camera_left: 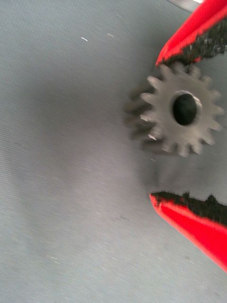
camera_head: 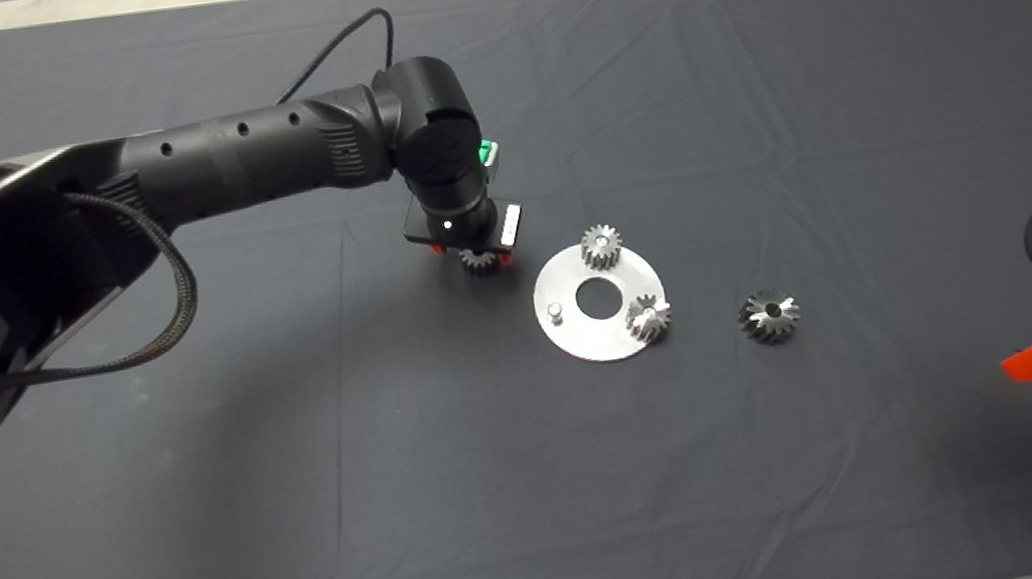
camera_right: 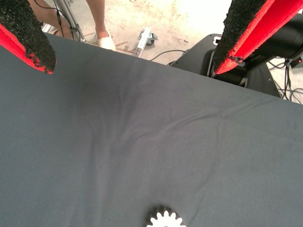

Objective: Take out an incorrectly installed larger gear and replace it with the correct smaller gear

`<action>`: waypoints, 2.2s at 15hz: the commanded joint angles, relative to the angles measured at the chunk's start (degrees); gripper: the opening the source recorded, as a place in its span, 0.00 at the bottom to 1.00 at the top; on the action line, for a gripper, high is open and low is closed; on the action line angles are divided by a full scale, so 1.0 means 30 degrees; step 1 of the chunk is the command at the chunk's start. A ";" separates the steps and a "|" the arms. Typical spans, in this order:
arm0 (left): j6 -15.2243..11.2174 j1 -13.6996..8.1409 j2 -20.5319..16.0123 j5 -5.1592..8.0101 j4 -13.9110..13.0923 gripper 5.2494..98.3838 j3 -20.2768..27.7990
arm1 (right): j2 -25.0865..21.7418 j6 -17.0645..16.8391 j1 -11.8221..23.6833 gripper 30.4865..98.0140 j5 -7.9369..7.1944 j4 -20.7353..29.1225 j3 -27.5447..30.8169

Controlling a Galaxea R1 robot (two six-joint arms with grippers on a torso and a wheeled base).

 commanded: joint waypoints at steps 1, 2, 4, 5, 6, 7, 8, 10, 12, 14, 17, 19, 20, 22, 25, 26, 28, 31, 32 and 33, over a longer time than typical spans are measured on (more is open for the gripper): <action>0.0115 -0.0438 0.0027 0.0187 0.0211 0.60 0.0262 | 0.0048 0.0133 0.0338 0.85 -0.0427 0.0599 0.0075; 0.0115 -0.0438 0.0115 0.0157 0.0211 0.59 0.0290 | 0.0019 0.0133 0.0338 0.85 -0.0411 0.0599 0.0075; 0.0102 -0.0438 0.0057 0.0187 0.0182 0.54 0.1022 | -0.0010 0.0133 0.0338 0.85 -0.0424 0.0628 0.0091; 0.0115 -0.0438 0.0173 0.0157 0.0181 0.53 0.1082 | -0.0010 0.0133 0.0338 0.85 -0.0411 0.0628 0.0075; 0.0115 -0.0438 0.0203 0.0158 0.0210 0.53 0.1199 | -0.0010 0.0133 0.0338 0.85 -0.0411 0.0628 0.0102; 0.0115 -0.0438 0.0146 0.0187 0.0240 0.50 0.1258 | 0.0019 0.0133 0.0338 0.85 -0.0411 0.0599 0.0076; 0.0201 -0.0438 0.0087 0.0186 0.0212 0.48 0.1258 | 0.0019 0.0133 0.0338 0.85 -0.0411 0.0600 0.0097; 0.0408 -0.0438 0.0028 0.0157 0.0181 0.48 0.1248 | 0.0019 0.0133 0.0338 0.85 -0.0411 0.0628 0.0090; 0.0408 -0.0438 -0.0001 0.0157 0.0181 0.43 0.1143 | 0.0019 0.0133 0.0338 0.85 -0.0411 0.0625 0.0075; 0.0438 -0.0438 0.0028 0.0128 0.0181 0.39 0.1200 | 0.0019 0.0133 0.0338 0.85 -0.0426 0.0614 0.0076; 0.0380 -0.0438 -0.0020 0.0128 0.0153 0.37 0.0878 | -0.0010 0.0133 0.0338 0.85 -0.0411 0.0628 0.0093; 0.0408 -0.0438 -0.0060 0.0099 0.0181 0.35 0.1024 | -0.0010 0.0133 0.0338 0.85 -0.0411 0.0628 0.0100; 0.0408 -0.0438 -0.0060 0.0070 0.0152 0.34 0.1024 | -0.0010 0.0133 0.0338 0.85 -0.0440 0.0618 0.0105; 0.0408 -0.0438 -0.0059 0.0063 0.0152 0.34 0.1001 | -0.0010 0.0133 0.0338 0.85 -0.0416 0.0628 0.0080; 0.0401 -0.0445 -0.0118 0.0098 0.0152 0.34 0.0885 | -0.0010 0.0133 0.0338 0.85 -0.0411 0.0628 0.0105; 0.0289 -0.0468 -0.0090 0.0188 0.0152 0.33 0.0936 | -0.0010 0.0133 0.0338 0.85 -0.0412 0.0628 0.0104; -0.0556 -0.1109 -0.0056 0.0977 0.0123 0.32 0.0907 | -0.0010 0.0133 0.0338 0.85 -0.0411 0.0628 0.0105; -0.2563 -0.1916 -0.0176 0.3556 0.0064 0.31 0.2142 | -0.0010 0.0163 0.0338 0.85 -0.0411 0.0628 0.0105; -0.2858 -0.2084 -0.0456 0.3556 0.0064 0.31 0.3167 | 0.0019 0.0163 0.0338 0.85 -0.0411 0.0628 0.0103; -0.3685 -0.2522 -0.0920 0.3556 0.0064 0.31 0.4297 | -0.0003 0.0163 0.0338 0.85 -0.0411 0.0628 0.0105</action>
